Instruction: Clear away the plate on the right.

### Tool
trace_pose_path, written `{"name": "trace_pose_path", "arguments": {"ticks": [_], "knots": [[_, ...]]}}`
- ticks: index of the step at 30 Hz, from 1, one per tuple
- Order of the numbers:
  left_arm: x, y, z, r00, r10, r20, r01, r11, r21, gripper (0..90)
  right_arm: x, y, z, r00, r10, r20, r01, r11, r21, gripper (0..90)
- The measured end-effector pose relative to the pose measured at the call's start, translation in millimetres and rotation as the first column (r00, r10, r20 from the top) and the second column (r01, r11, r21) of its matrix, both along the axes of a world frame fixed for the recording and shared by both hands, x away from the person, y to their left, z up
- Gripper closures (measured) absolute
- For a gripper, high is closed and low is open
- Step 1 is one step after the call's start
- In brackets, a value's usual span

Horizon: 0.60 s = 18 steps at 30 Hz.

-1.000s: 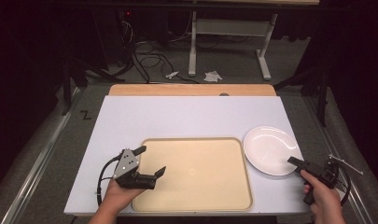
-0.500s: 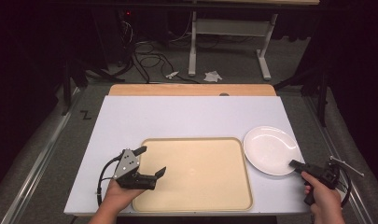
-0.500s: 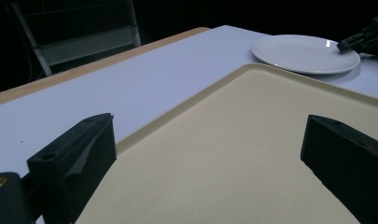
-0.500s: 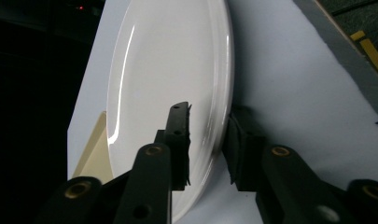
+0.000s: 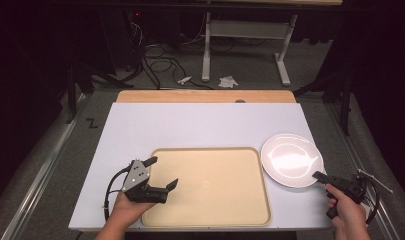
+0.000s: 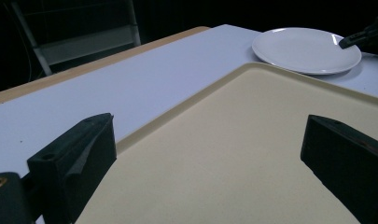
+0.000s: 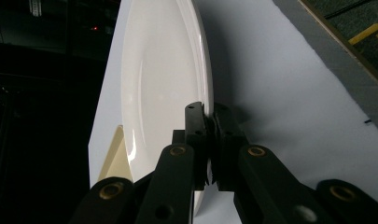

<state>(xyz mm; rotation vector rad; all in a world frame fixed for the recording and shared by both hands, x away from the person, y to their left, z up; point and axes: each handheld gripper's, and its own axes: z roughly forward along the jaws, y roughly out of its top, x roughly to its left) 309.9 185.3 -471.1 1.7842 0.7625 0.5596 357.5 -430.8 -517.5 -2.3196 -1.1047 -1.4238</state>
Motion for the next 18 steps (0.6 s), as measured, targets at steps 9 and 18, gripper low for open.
{"name": "trace_pose_path", "arguments": {"ticks": [9,18], "knots": [[-0.5,0.9,0.6,1.0,0.003,0.004,-0.003,1.0,-0.007,4.1,-0.9,1.5,4.2,0.9997,-0.014,0.02,0.014,0.9998,-0.011,89.2],[-0.8,1.6,1.0,0.9999,0.007,0.008,-0.007,0.9999,-0.008,4.0,-1.2,0.6,7.0,0.9995,-0.021,0.024,0.021,0.9995,-0.024,89.2]]}}
